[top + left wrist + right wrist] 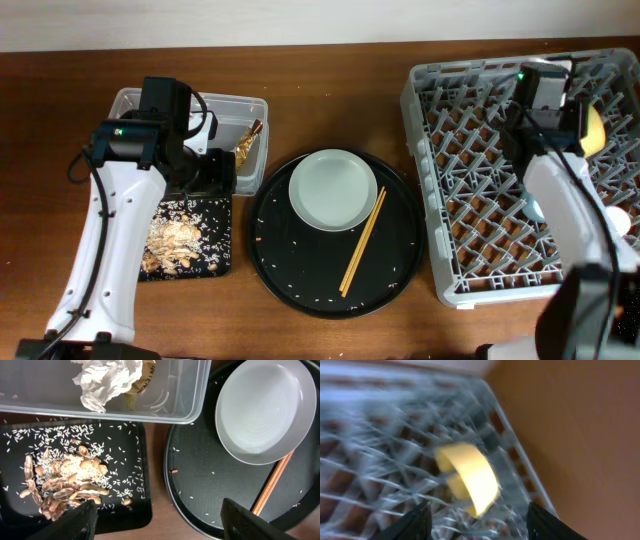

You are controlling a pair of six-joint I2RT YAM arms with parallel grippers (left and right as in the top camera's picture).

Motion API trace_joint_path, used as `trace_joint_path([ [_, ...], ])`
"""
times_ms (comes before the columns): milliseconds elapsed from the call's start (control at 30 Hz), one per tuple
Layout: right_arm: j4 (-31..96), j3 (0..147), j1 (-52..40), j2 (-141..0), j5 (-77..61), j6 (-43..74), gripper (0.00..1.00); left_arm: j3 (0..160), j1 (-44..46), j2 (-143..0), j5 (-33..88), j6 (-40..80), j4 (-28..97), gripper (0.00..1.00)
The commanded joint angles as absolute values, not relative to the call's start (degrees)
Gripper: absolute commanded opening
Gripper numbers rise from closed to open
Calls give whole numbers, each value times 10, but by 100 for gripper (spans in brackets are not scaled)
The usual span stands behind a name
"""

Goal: Sort waste into correct bins and load items into the dishwasher rack
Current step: 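Grasp the white plate rim with the right gripper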

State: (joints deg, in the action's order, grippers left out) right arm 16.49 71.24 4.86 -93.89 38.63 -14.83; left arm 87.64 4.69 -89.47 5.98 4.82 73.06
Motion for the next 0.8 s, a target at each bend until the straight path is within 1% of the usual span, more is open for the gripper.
trace_joint_path([
  [0, 246, 708, -23, -899, 152, -128, 66, 881, 44, -889, 66, 50, 729, 79],
  [67, 291, 708, -74, -895, 48, -79, 68, 881, 44, -889, 66, 50, 729, 79],
  [133, 319, 708, -124, -900, -22, -33, 68, 881, 44, -889, 66, 50, 729, 80],
  [167, 326, 708, -150, -906, -30, -5, 68, 881, 44, -889, 66, 50, 729, 80],
  [300, 326, 708, -203, -943, -17, 54, 68, 881, 44, -889, 66, 50, 729, 80],
  [400, 325, 708, -213, -997, 8, 114, 67, 881, 44, -889, 66, 50, 730, 80],
  [533, 317, 708, -214, -1065, -9, 140, 67, 881, 44, -889, 66, 50, 730, 80],
  [633, 317, 708, -214, -1096, -37, 141, 61, 881, 44, -889, 66, 50, 730, 80],
  [667, 315, 708, -214, -1105, -44, 141, 58, 881, 44, -889, 66, 50, 730, 80],
  [767, 321, 707, -214, -1114, -46, 141, 42, 881, 44, -889, 66, 50, 729, 80],
])
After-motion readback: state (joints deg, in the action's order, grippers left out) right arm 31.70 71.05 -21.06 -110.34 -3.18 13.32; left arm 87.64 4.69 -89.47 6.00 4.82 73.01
